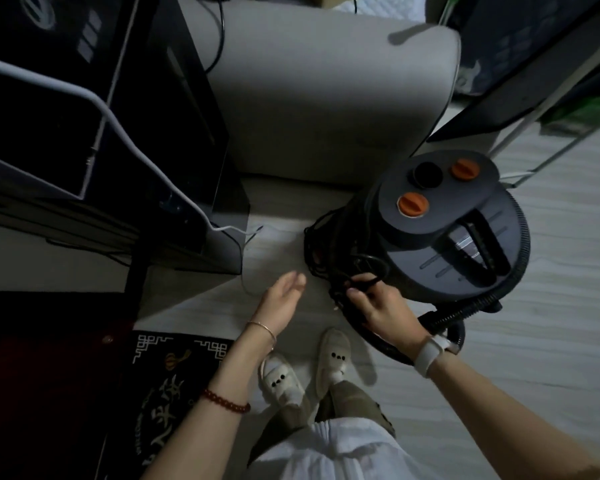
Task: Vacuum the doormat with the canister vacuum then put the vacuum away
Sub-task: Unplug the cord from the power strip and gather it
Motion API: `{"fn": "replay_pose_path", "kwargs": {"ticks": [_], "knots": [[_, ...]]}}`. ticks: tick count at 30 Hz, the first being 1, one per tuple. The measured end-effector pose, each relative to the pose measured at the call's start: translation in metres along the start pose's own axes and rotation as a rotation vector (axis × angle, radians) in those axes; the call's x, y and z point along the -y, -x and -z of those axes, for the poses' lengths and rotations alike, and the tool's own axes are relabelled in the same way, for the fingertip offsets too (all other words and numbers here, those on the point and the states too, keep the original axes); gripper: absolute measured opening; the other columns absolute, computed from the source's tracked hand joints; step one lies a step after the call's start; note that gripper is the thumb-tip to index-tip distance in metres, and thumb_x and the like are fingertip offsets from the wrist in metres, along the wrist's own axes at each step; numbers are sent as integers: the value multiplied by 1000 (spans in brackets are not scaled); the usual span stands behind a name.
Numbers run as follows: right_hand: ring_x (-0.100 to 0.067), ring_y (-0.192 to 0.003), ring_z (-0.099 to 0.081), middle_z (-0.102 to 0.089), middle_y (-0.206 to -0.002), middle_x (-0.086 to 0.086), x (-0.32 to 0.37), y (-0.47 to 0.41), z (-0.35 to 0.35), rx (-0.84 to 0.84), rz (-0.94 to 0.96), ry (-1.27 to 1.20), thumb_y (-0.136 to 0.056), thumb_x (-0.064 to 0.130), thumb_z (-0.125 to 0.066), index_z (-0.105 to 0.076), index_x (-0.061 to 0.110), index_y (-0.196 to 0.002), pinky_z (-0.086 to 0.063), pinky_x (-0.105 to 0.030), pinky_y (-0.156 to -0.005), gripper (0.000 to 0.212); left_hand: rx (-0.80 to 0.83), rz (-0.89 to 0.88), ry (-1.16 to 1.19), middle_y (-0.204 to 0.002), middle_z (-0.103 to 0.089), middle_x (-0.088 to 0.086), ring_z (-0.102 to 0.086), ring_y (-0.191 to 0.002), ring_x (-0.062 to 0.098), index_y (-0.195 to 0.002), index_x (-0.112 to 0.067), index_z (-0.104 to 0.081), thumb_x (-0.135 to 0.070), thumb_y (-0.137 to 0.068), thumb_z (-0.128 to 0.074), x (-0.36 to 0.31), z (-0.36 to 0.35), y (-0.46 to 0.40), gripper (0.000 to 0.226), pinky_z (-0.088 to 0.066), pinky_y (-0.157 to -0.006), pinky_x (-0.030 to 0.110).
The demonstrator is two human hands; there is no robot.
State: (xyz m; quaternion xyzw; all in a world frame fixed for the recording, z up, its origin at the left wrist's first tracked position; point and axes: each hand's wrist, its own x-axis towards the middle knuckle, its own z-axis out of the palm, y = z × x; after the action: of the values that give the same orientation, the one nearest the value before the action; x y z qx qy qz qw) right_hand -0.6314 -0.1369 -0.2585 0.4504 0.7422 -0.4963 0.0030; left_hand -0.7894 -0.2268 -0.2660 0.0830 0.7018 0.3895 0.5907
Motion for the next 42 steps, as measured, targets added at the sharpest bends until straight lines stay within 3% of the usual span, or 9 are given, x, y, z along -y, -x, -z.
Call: {"fn": "replay_pose_path", "kwargs": {"ticks": [4,9,12,17,21,24,27,39,42], "knots": [[-7,-96,-52,-52,-103,6,-25,-19,-47,10,22,-107,-92,23,-50,-43,12,-120,-33,1,-74,31,155,546,496,-74,-63,7,-63,-60,19,-103,-12,-59,-58,-83,-46,47,2,-65,52,-52,-54,27],[-31,-101,-60,-64,-107,-14,-72,-71,-94,49,-150,57,-94,34,-45,-33,7,-128,-45,-31,-79,44,174,458,765,-106,-60,11,-58,-93,25,-121,-13,-48,-74,-81,-24,79,-6,-137,77,-46,-81,39],[-40,-100,-59,-63,-109,-23,-105,-95,-123,217,-158,328,-96,37,-37,-27,7,-135,-48,-43,-80,50,2,301,765,-99,-57,6,-56,-90,18,-107,-22,-45,-63,-87,-29,87,-2,-172,48,-39,-84,37],[-26,-112,-55,-58,-123,-11,-149,-132,-161,525,-16,185,-95,34,-44,-35,15,-137,-44,-37,-94,47,-324,84,307,-35,-43,1,-34,-34,0,-73,-14,-49,-28,-96,-44,115,2,-219,28,-31,-38,13],[-29,-131,-37,-39,-143,-14,-200,-191,-188,259,-48,133,-93,23,-48,-34,6,-139,-28,-31,-109,50,-620,-149,93,-68,-55,27,-41,-53,8,-80,-7,-67,-22,-94,-49,145,40,-252,27,-30,-46,15],[-31,-134,-31,-31,-146,-21,-229,-253,-229,65,-53,161,-95,15,-45,-26,-2,-140,-16,-20,-107,52,-494,-191,-5,-37,-49,-8,-39,-38,-8,-79,-10,-66,-17,-92,-51,177,53,-276,21,-29,-42,9],[-32,-140,-17,-14,-151,-25,-265,-319,-275,49,-114,244,-97,18,-40,-9,-9,-141,-4,-20,-109,60,-467,-189,-60,-50,-51,-19,-39,-36,-13,-87,-6,-68,-12,-90,-55,210,60,-311,15,-28,-41,2],[-39,-124,-41,-43,-134,-30,-320,-377,-299,-269,-320,194,-95,18,-43,-39,-12,-127,-29,-36,-104,44,-476,-155,-7,-83,-60,3,-46,-42,-10,-86,-4,-70,-11,-90,-55,248,86,-365,17,-31,-45,1],[-40,-119,-46,-49,-128,-30,-331,-355,-285,-184,-283,215,-94,17,-44,-44,-10,-123,-35,-38,-101,40,-419,-175,-45,-52,-57,-5,-47,-41,-12,-79,-9,-66,-9,-91,-53,238,75,-362,17,-33,-45,2]]}}
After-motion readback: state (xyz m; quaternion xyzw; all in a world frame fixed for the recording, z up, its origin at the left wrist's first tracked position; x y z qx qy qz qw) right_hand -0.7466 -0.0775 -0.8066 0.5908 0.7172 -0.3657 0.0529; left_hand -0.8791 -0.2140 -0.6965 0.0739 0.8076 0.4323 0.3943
